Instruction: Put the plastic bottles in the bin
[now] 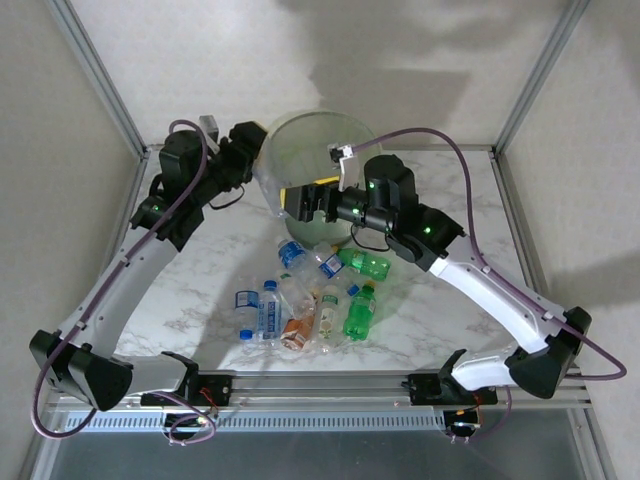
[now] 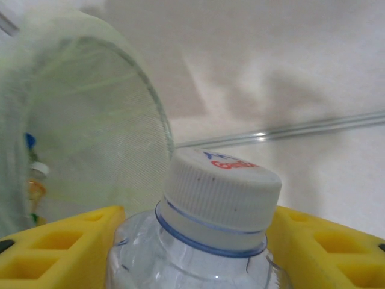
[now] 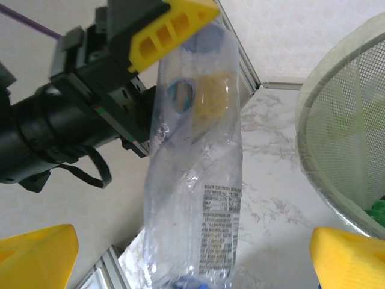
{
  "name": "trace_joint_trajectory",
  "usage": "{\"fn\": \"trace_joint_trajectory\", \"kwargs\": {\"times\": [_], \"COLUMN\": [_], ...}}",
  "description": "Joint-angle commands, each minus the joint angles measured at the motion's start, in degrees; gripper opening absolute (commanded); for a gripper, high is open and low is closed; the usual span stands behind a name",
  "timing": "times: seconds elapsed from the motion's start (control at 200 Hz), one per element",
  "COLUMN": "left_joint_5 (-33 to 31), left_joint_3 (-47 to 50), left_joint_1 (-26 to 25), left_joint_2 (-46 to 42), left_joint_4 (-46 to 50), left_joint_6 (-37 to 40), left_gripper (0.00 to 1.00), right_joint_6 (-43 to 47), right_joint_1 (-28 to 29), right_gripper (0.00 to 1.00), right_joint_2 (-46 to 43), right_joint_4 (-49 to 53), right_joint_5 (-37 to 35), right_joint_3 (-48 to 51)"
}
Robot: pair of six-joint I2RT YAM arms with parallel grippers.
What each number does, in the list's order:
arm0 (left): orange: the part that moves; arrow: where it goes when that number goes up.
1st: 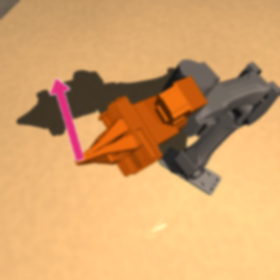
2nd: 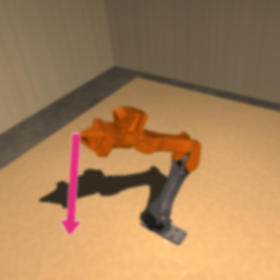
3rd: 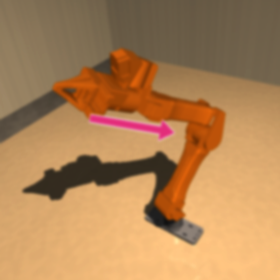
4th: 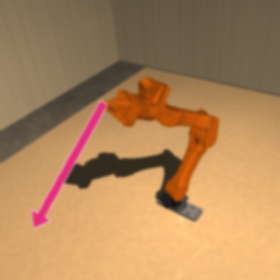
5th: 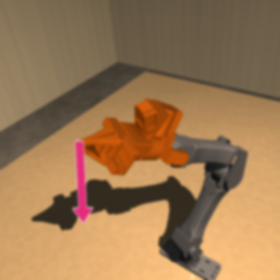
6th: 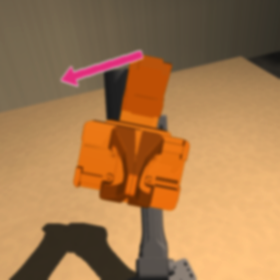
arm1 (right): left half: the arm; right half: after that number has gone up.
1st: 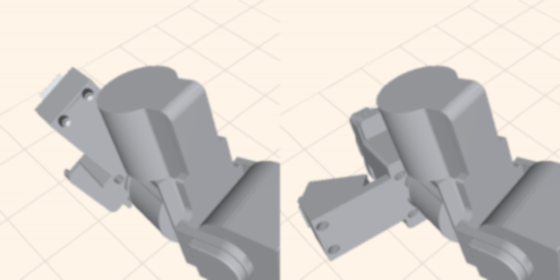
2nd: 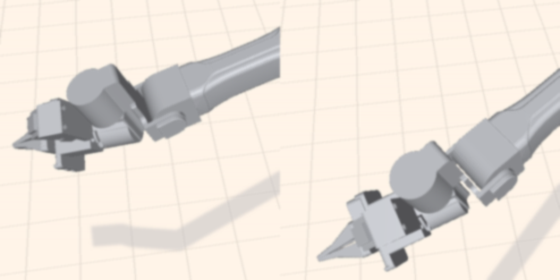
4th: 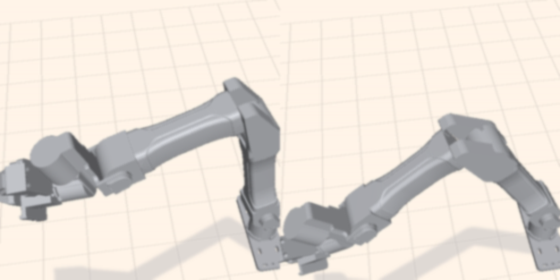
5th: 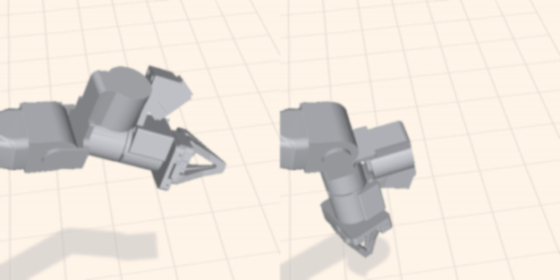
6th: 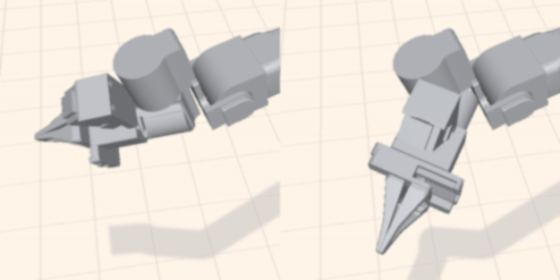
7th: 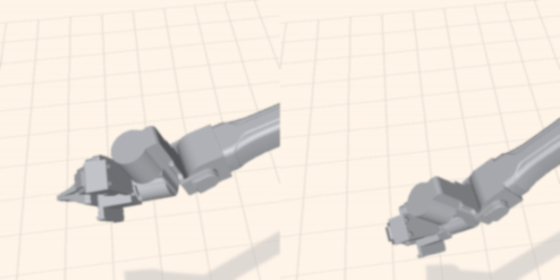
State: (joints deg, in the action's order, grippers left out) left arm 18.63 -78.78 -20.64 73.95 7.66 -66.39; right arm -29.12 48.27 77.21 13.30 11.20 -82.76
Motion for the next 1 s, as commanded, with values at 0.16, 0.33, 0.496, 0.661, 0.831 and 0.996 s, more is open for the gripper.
{"fn": "trace_joint_trajectory", "kwargs": {"times": [0.16,0.33,0.496,0.661,0.831,0.996], "left_joint_5": [6.32,8.73,9.69,10.26,10.64,10.80], "left_joint_3": [-1.39,0.28,1.00,1.68,2.88,3.11], "left_joint_1": [-2.80,-3.35,-3.44,-3.52,-3.53,-3.53], "left_joint_2": [2.26,2.42,2.42,2.49,2.65,3.04], "left_joint_4": [-8.54,-13.79,-16.42,-18.00,-19.10,-20.56], "left_joint_6": [-3.84,-6.98,-8.58,-9.45,-9.90,-10.50], "left_gripper": [0.60,0.60,0.60,0.60,0.60,0.61], "right_joint_6": [0.92,0.98,1.19,1.26,1.35,1.12], "right_joint_1": [0.55,0.60,0.57,0.56,0.60,0.51], "right_gripper": [0.99,0.99,0.99,0.96,0.89,0.79], "right_joint_2": [1.97,3.16,3.92,4.45,4.77,4.75], "right_joint_4": [0.48,0.54,0.80,0.68,0.58,0.55], "right_joint_5": [1.93,1.51,-0.04,-0.55,-0.66,-1.06], "right_joint_3": [-4.20,-5.30,-5.66,-6.17,-6.60,-6.36]}}
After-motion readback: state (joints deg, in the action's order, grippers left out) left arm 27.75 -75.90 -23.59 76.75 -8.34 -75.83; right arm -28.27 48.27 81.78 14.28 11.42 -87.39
